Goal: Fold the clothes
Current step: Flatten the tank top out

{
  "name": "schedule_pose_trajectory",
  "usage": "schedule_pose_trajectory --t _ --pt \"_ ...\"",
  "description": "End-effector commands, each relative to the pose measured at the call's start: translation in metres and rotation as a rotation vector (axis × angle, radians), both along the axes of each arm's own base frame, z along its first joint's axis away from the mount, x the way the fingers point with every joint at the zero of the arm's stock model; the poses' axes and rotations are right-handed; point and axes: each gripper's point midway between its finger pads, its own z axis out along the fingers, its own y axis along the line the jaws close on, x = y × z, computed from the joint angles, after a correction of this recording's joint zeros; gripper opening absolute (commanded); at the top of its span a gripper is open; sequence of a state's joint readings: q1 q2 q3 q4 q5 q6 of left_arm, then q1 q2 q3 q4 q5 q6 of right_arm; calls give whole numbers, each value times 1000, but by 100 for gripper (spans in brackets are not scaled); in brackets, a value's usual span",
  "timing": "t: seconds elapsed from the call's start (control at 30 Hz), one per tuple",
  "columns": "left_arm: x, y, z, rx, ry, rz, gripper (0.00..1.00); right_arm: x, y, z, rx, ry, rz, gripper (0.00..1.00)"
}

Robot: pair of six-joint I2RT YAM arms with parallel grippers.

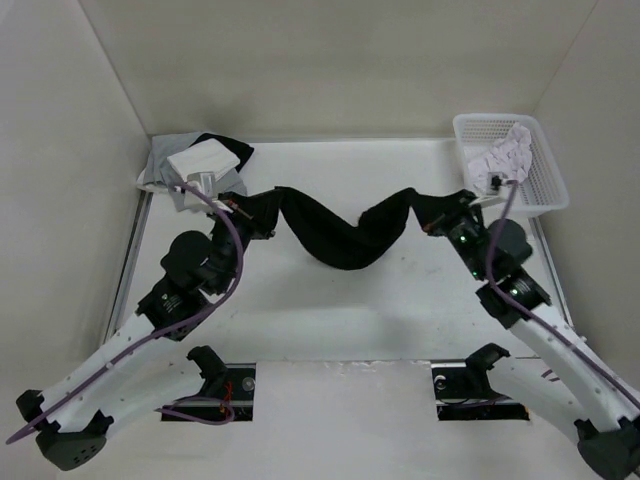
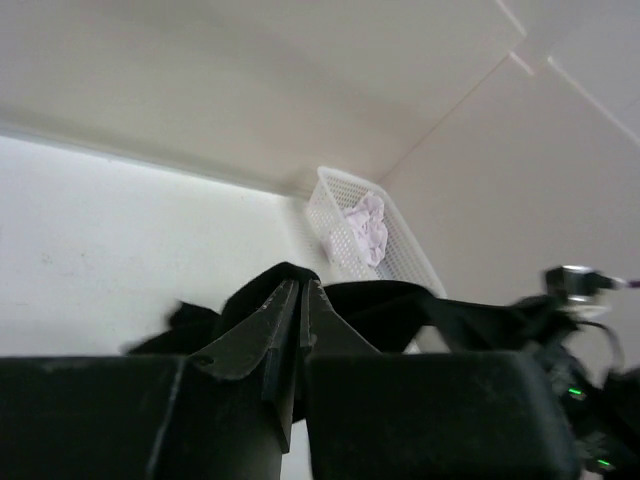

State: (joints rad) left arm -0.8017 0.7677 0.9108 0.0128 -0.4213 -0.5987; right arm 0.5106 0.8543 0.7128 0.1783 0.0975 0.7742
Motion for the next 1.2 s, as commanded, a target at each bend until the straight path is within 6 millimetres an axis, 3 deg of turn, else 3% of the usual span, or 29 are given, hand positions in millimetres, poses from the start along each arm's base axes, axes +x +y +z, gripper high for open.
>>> schedule_pose_trajectory --t 0.0,0.07,0.13,0.3,0.37,0.47,0.57,0.63,0.7,0.77,0.87,0.9,0.97,1.03,1.13,1.17 --pt "-20 36 58 -91 -137 88 1 -23 -21 22 -135 -22 -27 2" --pt "-24 42 55 -83 -138 109 1 -23 -22 33 -161 -37 -23 3" --pt "-25 45 43 -61 -122 130 1 -1 -27 25 -207 -9 -53 3" --pt "-18 52 -9 12 -33 189 2 85 -21 -33 -216 113 -58 3" --pt "-14 56 -36 41 14 215 2 129 -4 -60 -217 157 -21 3" --pt "-10 62 -65 69 79 248 2 187 24 -83 -224 214 50 3" --pt "-3 69 -101 106 152 286 2 233 39 -84 -233 246 51 9" --pt "2 73 -118 116 192 305 2 249 40 -70 -231 228 15 16" --pt "9 75 -135 119 230 307 2 238 40 -48 -245 183 0 33" --pt "13 78 -141 110 250 302 2 211 41 -56 -268 198 11 41" --pt "18 82 -153 100 280 296 3 164 43 -93 -306 245 19 37" --pt "20 84 -158 95 295 290 3 127 56 -127 -340 284 81 26" --pt "22 87 -167 86 315 288 3 82 74 -167 -376 347 172 9" --pt "23 89 -174 77 333 285 3 41 85 -195 -397 395 238 3" --pt "23 93 -184 70 356 285 3 -9 90 -220 -397 437 272 7" --pt "23 93 -187 67 361 284 3 -23 88 -226 -386 447 257 18"
